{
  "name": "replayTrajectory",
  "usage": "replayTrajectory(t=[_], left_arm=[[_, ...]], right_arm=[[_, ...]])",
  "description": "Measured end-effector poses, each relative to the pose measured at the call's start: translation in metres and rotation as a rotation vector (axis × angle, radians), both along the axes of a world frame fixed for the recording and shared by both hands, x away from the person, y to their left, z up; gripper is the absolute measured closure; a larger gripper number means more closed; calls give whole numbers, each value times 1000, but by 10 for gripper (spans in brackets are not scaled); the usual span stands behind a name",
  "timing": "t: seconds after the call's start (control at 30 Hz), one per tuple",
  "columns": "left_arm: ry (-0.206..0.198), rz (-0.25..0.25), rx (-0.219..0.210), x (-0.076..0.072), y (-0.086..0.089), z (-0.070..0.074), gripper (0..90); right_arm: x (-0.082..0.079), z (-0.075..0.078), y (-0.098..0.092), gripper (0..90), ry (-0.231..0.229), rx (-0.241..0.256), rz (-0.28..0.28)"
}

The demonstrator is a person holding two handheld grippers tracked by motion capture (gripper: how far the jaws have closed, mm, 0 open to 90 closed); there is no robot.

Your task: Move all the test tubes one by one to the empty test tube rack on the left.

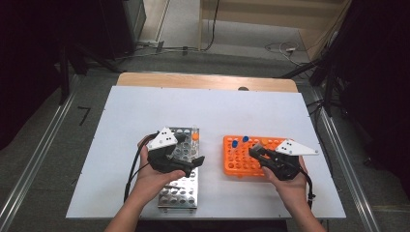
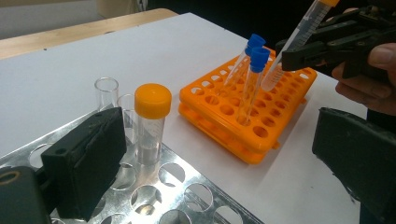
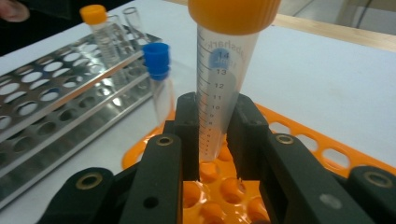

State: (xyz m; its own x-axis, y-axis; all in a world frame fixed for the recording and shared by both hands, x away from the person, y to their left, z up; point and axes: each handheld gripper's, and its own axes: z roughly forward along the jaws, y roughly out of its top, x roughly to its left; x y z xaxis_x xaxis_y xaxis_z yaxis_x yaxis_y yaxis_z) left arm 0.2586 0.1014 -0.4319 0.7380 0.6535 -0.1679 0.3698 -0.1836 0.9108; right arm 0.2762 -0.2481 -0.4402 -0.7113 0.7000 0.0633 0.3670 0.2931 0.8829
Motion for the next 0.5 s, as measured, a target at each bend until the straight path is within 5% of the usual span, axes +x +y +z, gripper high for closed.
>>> replayTrajectory(t=[0.5], left_arm=[[-2, -30, -6, -2, -5, 2, 47]], right_arm=[[-11, 1, 22, 730, 9, 4, 145]])
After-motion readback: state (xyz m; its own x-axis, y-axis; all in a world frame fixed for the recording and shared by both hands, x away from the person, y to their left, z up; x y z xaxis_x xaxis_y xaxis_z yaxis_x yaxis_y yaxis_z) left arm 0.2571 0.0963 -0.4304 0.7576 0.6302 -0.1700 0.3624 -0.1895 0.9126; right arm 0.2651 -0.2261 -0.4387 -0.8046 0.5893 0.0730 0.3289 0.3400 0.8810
